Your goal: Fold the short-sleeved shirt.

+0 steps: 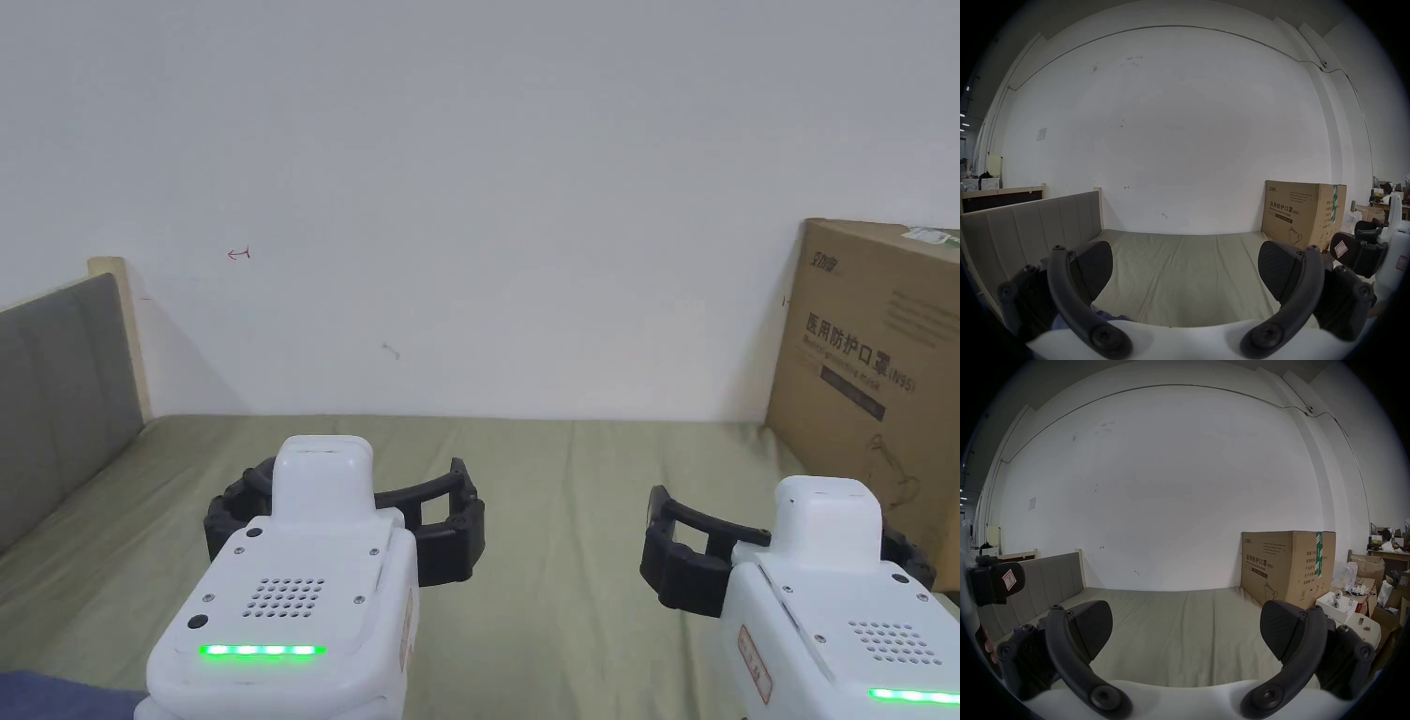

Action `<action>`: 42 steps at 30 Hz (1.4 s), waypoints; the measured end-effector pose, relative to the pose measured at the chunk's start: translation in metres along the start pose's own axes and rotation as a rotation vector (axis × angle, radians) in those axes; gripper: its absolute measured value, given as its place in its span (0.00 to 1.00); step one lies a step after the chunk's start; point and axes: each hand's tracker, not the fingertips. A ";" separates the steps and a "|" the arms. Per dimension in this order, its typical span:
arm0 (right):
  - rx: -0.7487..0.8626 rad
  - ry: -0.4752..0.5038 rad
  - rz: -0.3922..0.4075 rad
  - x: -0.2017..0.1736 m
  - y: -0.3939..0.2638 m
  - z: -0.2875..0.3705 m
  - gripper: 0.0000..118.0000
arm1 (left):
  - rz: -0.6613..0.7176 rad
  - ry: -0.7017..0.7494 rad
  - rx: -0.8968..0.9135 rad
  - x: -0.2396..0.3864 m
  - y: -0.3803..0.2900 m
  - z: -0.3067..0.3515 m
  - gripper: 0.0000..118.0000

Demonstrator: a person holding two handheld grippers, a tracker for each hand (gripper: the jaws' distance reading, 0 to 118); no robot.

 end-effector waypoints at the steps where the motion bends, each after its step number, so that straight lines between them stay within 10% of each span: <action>1: 0.001 0.001 -0.002 0.000 0.000 0.000 1.00 | -0.001 0.000 0.000 0.000 0.000 0.000 1.00; 12: 0.000 0.012 -0.014 0.002 -0.002 0.003 1.00 | -0.037 -0.012 0.015 0.002 0.001 0.004 0.98; 15: -0.007 0.020 -0.024 0.002 -0.001 0.006 0.96 | -0.063 -0.017 -0.016 0.002 0.000 0.007 0.78; 16: -0.001 0.017 -0.021 0.001 -0.001 0.008 0.80 | -0.076 -0.019 -0.035 0.002 0.000 0.007 0.52; 18: 0.018 -0.015 0.007 -0.002 0.000 0.006 0.01 | -0.079 -0.019 -0.067 0.001 -0.005 0.004 0.03; 33: -0.131 0.013 -0.121 -0.019 -0.017 -0.017 0.00 | 0.053 0.037 -0.167 -0.073 -0.018 0.013 0.00; 42: -0.210 0.552 -0.018 -0.190 -0.031 -0.021 0.00 | 0.113 0.492 -0.128 -0.226 -0.026 0.113 0.00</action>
